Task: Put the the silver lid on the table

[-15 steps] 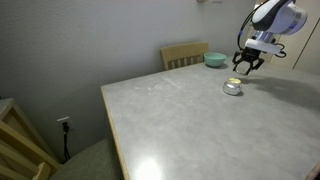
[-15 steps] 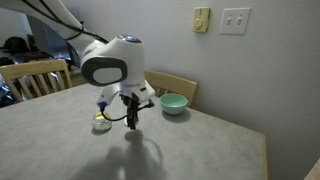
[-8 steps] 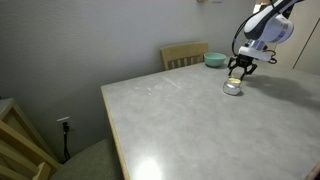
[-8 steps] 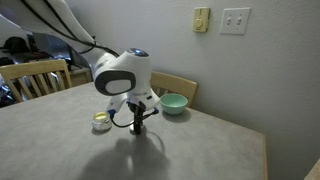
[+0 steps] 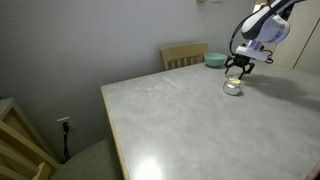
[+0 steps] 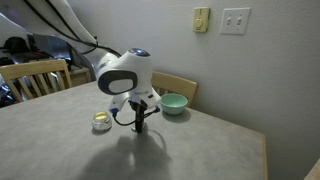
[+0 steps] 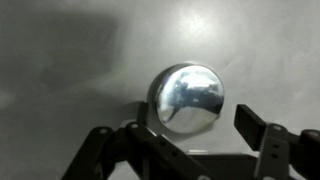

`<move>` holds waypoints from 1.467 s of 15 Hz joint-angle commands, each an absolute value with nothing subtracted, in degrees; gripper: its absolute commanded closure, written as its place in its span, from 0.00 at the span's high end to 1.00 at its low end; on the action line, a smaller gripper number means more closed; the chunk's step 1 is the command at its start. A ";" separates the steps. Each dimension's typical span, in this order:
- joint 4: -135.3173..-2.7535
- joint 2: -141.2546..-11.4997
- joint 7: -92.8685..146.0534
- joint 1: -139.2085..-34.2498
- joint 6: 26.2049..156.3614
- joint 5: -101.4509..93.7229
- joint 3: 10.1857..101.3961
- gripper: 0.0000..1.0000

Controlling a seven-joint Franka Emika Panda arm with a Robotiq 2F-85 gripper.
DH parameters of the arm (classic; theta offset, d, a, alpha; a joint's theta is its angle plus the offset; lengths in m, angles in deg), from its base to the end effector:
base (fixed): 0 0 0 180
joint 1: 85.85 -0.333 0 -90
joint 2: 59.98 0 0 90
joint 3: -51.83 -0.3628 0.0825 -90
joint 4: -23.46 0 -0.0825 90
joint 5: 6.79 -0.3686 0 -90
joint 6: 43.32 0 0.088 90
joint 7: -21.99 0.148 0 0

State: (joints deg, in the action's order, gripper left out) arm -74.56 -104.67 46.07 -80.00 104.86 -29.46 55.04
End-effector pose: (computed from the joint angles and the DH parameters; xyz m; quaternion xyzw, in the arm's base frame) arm 0.6969 -0.1055 0.1515 -0.8982 0.4268 -0.0371 0.0983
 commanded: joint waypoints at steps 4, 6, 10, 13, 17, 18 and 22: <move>-79.38 -99.90 43.78 -81.23 106.24 -29.59 53.38 1.00; -81.48 -97.53 42.68 -81.66 106.69 -29.87 52.33 1.00; -84.54 -93.23 41.95 -82.30 106.22 -30.24 50.71 1.00; -85.95 -90.73 41.17 -82.18 105.58 -30.61 49.78 1.00; -87.62 -88.24 38.91 -81.54 105.60 -31.81 48.41 1.00; -87.74 -87.86 37.57 -80.97 105.27 -32.73 47.64 1.00; -85.36 -89.63 39.90 -82.76 105.03 -31.34 49.24 1.00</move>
State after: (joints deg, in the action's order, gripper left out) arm -85.46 -89.66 39.99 -82.30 105.25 -31.08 48.75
